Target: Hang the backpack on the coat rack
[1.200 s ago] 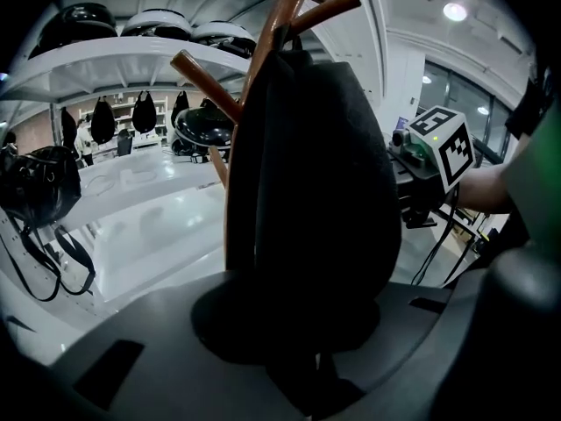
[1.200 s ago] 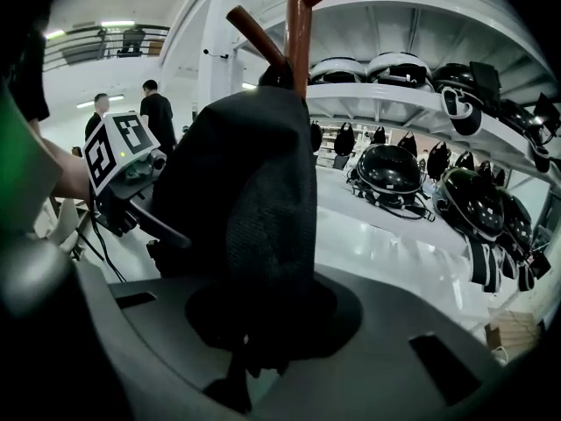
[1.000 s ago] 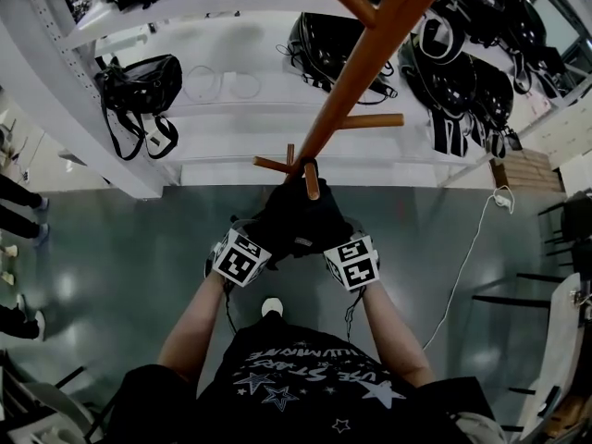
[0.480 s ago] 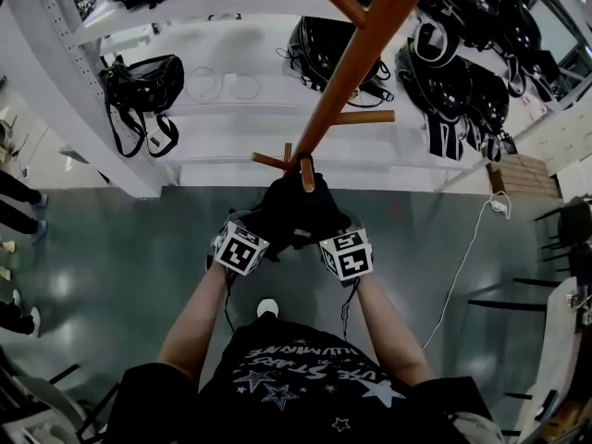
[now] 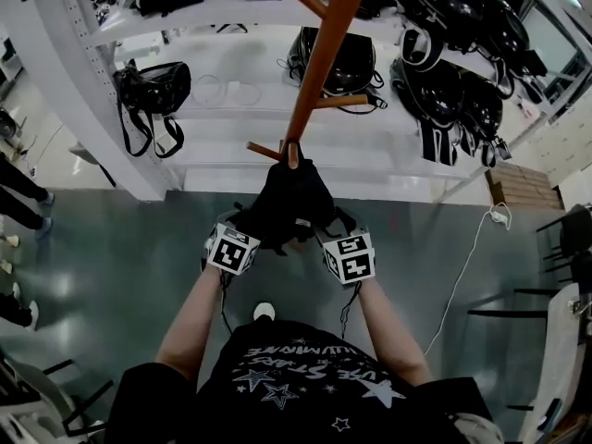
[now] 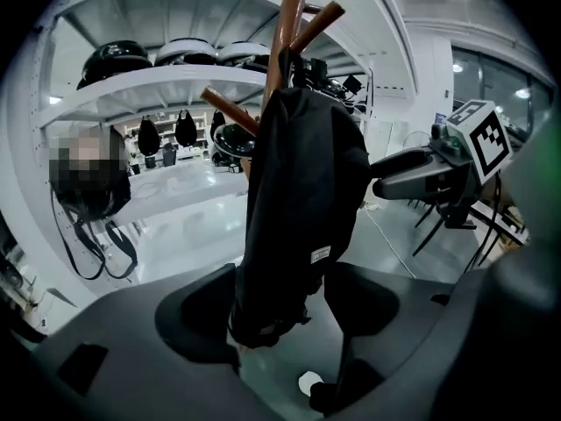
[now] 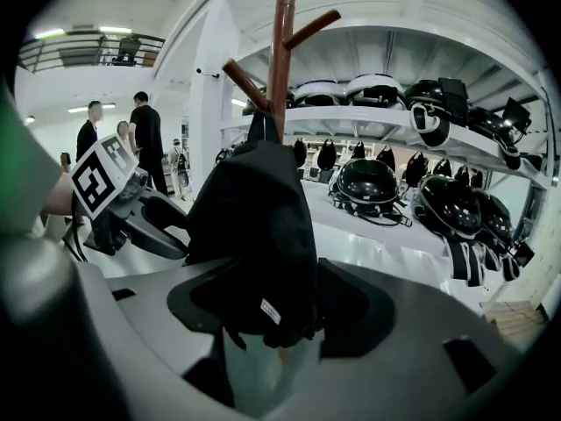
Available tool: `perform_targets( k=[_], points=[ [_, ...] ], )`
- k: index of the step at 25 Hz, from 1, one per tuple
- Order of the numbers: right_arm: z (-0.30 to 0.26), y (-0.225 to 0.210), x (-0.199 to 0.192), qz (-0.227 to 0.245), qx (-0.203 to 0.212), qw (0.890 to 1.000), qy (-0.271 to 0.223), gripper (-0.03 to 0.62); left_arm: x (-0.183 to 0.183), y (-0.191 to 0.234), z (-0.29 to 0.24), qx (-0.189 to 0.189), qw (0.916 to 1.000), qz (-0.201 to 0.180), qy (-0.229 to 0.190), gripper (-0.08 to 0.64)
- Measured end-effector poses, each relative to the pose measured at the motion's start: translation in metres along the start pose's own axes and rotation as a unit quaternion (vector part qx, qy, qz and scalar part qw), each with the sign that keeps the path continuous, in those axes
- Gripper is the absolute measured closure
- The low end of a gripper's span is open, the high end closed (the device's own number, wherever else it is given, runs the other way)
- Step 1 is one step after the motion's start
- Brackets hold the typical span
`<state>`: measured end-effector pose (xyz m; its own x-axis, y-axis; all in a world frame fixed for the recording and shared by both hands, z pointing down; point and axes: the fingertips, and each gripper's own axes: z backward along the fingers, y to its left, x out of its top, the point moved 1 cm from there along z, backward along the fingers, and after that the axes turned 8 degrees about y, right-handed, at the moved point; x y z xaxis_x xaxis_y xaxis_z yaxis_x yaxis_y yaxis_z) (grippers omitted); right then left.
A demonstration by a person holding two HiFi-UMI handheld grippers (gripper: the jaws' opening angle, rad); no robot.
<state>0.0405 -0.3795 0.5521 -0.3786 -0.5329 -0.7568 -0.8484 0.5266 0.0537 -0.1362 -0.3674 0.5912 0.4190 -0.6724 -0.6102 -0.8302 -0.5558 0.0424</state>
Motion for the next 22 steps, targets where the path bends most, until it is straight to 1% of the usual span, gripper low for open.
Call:
perform_targets(
  k=[6,10,11,12,14,17,18,19,21,22],
  points=[
    [0.037,0.007,-0.005,0.008,0.008,1.000,-0.027,0.327,0.002,-0.019,0.038,0.049,0.9979,0.011,-0.040,0.239],
    [0.065,0.010,-0.010,0.013,0.011,0.999,-0.050,0.327,0.005,-0.037,0.069,0.088,0.9926,0.019,-0.081,0.239],
    [0.073,0.010,-0.011,0.013,0.012,0.998,-0.057,0.351,0.007,-0.042,0.079,0.099,0.9904,0.023,-0.094,0.239],
    [0.082,0.010,-0.012,0.013,0.015,0.998,-0.064,0.392,0.009,-0.047,0.089,0.109,0.9879,0.028,-0.107,0.239],
    [0.099,0.012,-0.013,0.010,0.019,0.997,-0.078,0.435,0.011,-0.058,0.108,0.123,0.9832,0.038,-0.130,0.241],
    [0.127,0.015,-0.020,0.008,0.018,0.995,-0.098,0.520,0.008,-0.083,0.136,0.123,0.9786,0.050,-0.157,0.244],
    [0.136,0.017,-0.024,0.007,0.021,0.994,-0.103,0.549,0.006,-0.092,0.144,0.124,0.9772,0.052,-0.165,0.256],
    [0.144,0.019,-0.029,0.006,0.026,0.994,-0.105,0.570,0.003,-0.102,0.153,0.127,0.9756,0.053,-0.171,0.288],
    [0.160,0.026,-0.039,0.010,0.041,0.993,-0.106,0.580,-0.005,-0.120,0.168,0.140,0.9714,0.054,-0.184,0.384],
    [0.167,0.030,-0.045,0.013,0.048,0.993,-0.106,0.580,-0.010,-0.129,0.175,0.145,0.9691,0.056,-0.191,0.420]
  ],
)
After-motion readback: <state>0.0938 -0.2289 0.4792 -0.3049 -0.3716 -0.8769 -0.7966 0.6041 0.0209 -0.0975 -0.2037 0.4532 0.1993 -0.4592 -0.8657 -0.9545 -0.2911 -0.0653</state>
